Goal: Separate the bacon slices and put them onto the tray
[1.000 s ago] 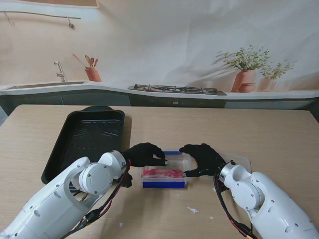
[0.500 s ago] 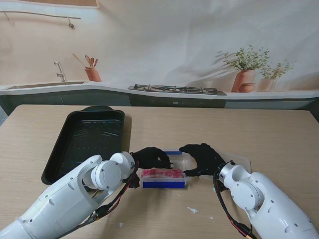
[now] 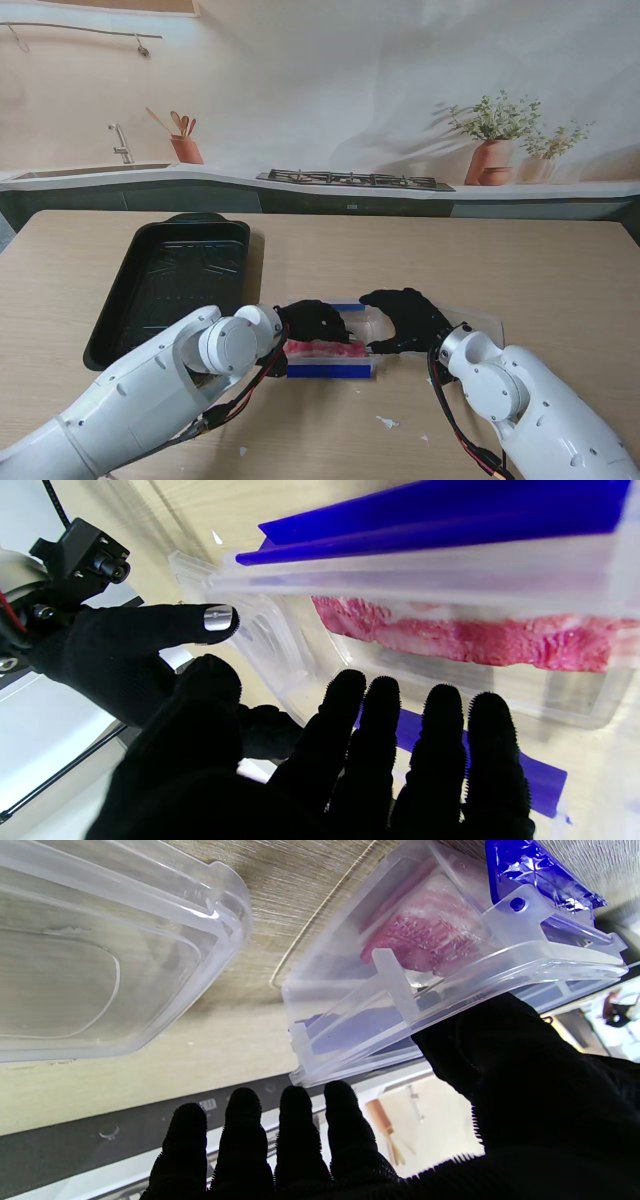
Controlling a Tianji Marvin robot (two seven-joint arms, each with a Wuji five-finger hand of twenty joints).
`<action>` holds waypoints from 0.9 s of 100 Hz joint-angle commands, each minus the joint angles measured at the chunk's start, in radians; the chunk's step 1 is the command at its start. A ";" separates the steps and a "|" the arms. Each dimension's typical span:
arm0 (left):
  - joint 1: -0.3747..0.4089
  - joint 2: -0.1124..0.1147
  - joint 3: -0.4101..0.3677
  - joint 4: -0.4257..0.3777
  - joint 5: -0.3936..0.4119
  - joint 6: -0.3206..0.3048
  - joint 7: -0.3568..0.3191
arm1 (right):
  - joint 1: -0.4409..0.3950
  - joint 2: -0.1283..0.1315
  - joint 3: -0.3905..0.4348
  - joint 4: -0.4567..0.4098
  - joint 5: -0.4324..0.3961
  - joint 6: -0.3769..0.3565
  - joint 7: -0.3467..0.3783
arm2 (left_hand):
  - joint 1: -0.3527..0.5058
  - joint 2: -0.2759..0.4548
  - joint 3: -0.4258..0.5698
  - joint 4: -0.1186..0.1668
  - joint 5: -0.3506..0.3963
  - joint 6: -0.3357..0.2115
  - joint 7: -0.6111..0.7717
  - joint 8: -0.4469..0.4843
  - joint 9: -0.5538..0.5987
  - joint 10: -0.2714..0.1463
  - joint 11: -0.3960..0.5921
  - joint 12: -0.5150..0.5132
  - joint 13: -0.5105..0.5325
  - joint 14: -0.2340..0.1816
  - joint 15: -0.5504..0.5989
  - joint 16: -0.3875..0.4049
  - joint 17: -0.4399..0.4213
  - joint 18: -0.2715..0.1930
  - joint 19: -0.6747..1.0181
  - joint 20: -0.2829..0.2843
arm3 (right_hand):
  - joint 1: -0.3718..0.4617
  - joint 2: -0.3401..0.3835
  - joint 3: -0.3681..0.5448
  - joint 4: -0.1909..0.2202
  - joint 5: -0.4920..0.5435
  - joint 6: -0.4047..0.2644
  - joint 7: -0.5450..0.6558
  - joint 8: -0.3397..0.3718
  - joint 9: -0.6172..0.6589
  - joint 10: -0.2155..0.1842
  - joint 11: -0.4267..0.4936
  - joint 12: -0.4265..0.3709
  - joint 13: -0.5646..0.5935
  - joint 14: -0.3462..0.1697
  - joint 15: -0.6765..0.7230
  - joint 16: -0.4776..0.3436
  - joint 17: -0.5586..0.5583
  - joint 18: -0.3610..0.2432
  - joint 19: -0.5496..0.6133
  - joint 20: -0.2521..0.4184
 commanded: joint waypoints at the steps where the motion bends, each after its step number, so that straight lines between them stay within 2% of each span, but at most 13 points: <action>1: -0.008 -0.015 0.015 0.016 -0.014 0.009 -0.013 | -0.006 -0.008 -0.002 -0.005 0.001 0.004 0.012 | 0.015 0.039 -0.026 0.037 -0.023 0.018 -0.023 -0.013 -0.031 0.031 -0.021 -0.016 -0.029 0.022 -0.029 -0.023 -0.015 -0.010 -0.021 -0.017 | 0.011 0.022 -0.006 0.045 -0.002 0.020 0.002 0.014 -0.019 0.008 0.023 0.008 -0.027 -0.030 0.009 0.009 0.004 0.007 -0.006 0.012; 16: -0.022 -0.020 0.037 0.033 -0.028 0.012 -0.017 | -0.005 -0.007 -0.004 -0.005 0.003 0.006 0.015 | 0.015 0.041 -0.035 0.038 -0.027 0.023 -0.027 -0.015 -0.032 0.033 -0.028 -0.022 -0.030 0.033 -0.040 -0.041 -0.018 -0.007 -0.032 -0.024 | 0.011 0.021 -0.003 0.044 -0.002 0.019 0.004 0.015 -0.020 0.008 0.025 0.008 -0.028 -0.030 0.011 0.010 0.004 0.008 -0.006 0.012; 38: -0.031 -0.027 0.053 0.053 -0.041 0.018 -0.017 | -0.004 -0.007 -0.006 -0.004 0.004 0.007 0.016 | 0.019 0.043 -0.043 0.039 -0.042 0.019 -0.032 -0.017 -0.038 0.026 -0.014 -0.014 -0.025 0.023 -0.019 -0.032 -0.032 -0.014 -0.035 -0.027 | 0.011 0.021 0.001 0.044 -0.002 0.019 0.005 0.017 -0.020 0.008 0.028 0.008 -0.028 -0.030 0.012 0.011 0.004 0.008 -0.006 0.012; 46: -0.026 -0.031 0.049 0.055 -0.056 0.025 -0.013 | -0.003 -0.008 -0.005 -0.003 0.004 0.008 0.015 | 0.027 0.041 -0.044 0.041 -0.048 0.018 -0.030 -0.016 -0.040 0.026 0.025 0.009 -0.017 0.023 0.026 0.006 -0.052 -0.010 -0.032 -0.027 | 0.011 0.021 0.002 0.044 -0.002 0.018 0.006 0.017 -0.020 0.008 0.029 0.008 -0.028 -0.029 0.012 0.011 0.005 0.008 -0.005 0.012; 63: -0.015 -0.025 0.042 0.039 -0.045 0.026 -0.013 | -0.004 -0.009 -0.005 -0.003 0.005 0.009 0.010 | 0.027 0.043 -0.050 0.042 -0.061 0.009 -0.027 -0.014 -0.023 0.017 0.117 0.127 0.015 0.024 0.133 0.126 -0.078 -0.013 -0.019 -0.026 | 0.012 0.024 0.004 0.044 -0.002 0.017 0.007 0.017 -0.020 0.008 0.029 0.008 -0.028 -0.030 0.014 0.012 0.007 0.008 -0.004 0.013; 90: 0.011 -0.014 0.017 -0.006 -0.023 0.030 -0.012 | -0.005 -0.009 -0.005 -0.003 0.007 0.012 0.010 | 0.027 0.042 -0.048 0.042 -0.058 0.011 -0.024 -0.014 0.000 0.012 0.153 0.208 0.036 0.028 0.201 0.194 -0.111 -0.019 -0.036 -0.038 | 0.015 0.028 0.004 0.043 -0.002 0.017 0.008 0.017 -0.020 0.008 0.030 0.008 -0.027 -0.030 0.016 0.013 0.008 0.008 -0.003 0.014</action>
